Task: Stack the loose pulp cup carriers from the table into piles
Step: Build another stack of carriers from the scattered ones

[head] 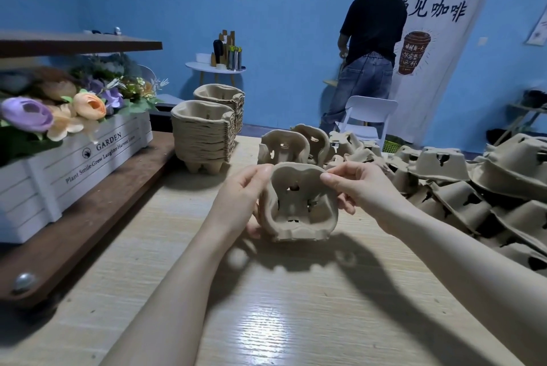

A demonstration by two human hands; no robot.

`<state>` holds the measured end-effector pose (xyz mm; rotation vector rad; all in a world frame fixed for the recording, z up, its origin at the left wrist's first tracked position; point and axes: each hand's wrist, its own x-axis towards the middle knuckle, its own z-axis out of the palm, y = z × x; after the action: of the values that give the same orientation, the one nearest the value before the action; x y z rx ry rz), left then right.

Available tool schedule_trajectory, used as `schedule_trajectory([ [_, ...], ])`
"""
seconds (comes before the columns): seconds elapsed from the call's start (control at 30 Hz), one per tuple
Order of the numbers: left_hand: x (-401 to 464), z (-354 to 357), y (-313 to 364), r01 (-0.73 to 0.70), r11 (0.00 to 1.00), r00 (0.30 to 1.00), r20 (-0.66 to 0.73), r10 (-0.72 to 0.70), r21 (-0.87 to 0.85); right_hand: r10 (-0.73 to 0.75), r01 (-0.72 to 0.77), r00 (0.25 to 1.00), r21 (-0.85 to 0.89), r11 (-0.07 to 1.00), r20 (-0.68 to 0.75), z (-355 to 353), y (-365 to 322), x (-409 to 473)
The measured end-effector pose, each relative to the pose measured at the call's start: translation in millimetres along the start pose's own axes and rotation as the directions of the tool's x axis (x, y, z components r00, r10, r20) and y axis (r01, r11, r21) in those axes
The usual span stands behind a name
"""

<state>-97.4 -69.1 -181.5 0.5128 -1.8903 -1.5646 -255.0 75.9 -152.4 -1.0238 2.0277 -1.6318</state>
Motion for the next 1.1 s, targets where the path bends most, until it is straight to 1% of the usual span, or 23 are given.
schedule_trajectory([
  [0.1, -2, 0, -1, 0.0, 0.996, 1.0, 0.031, -0.003, 0.085, -0.008, 0.008, 1.0, -0.01, 1.0, -0.007, 0, 1, 0],
  [0.17, -2, -1, -3, 0.011, 0.995, 1.0, -0.001, -0.011, 0.104, -0.026, 0.024, 0.997, -0.028, 0.999, -0.078, -1, 3, 4],
  [0.2, -1, -2, -4, 0.018, 0.994, 1.0, -0.027, -0.016, 0.105, -0.044, 0.034, 0.99, -0.073, 0.997, -0.136, -2, 5, 7],
  [0.27, 1, -3, -6, 0.03, 0.995, 0.995, -0.095, -0.021, 0.095, -0.105, 0.045, 0.971, -0.265, 0.963, -0.217, -6, 8, 16],
  [0.33, 2, -7, -7, 0.036, 0.996, 0.986, -0.168, -0.022, 0.083, -0.154, 0.049, 0.963, -0.422, 0.905, -0.22, -7, 8, 23],
  [0.4, 3, -11, -8, 0.049, 0.995, 0.978, -0.208, -0.03, 0.088, -0.186, 0.063, 0.963, -0.507, 0.859, -0.196, -7, 7, 31],
  [0.47, 4, -14, -8, 0.066, 0.995, 0.974, -0.219, -0.048, 0.077, -0.207, 0.078, 0.964, -0.571, 0.817, -0.164, -4, 8, 41],
  [0.53, 4, -14, -9, 0.071, 0.996, 0.974, -0.221, -0.056, 0.062, -0.224, 0.101, 0.963, -0.571, 0.815, -0.15, 0, 10, 55],
  [0.63, 4, -14, -8, 0.072, 0.995, 0.973, -0.225, -0.056, 0.066, -0.264, 0.141, 0.949, -0.516, 0.845, -0.174, 7, 13, 76],
  [0.7, 4, -15, -7, 0.065, 0.995, 0.974, -0.22, -0.047, 0.078, -0.271, 0.147, 0.951, -0.556, 0.818, -0.149, 13, 14, 89],
  [0.8, 5, -14, -6, 0.057, 0.993, 0.975, -0.219, -0.033, 0.103, -0.215, 0.105, 0.972, -0.651, 0.752, -0.093, 21, 16, 108],
  [0.87, 5, -14, -5, 0.058, 0.993, 0.975, -0.219, -0.034, 0.106, -0.203, 0.094, 0.975, -0.66, 0.745, -0.091, 28, 19, 117],
  [1.0, 5, -14, -7, 0.05, 0.994, 0.977, -0.21, -0.028, 0.096, -0.198, 0.049, 0.971, -0.705, 0.708, -0.131, 41, 26, 126],
  [1.1, 4, -13, -7, 0.052, 0.996, 0.977, -0.209, -0.035, 0.078, -0.183, 0.013, 0.967, -0.686, 0.727, -0.175, 46, 30, 126],
])
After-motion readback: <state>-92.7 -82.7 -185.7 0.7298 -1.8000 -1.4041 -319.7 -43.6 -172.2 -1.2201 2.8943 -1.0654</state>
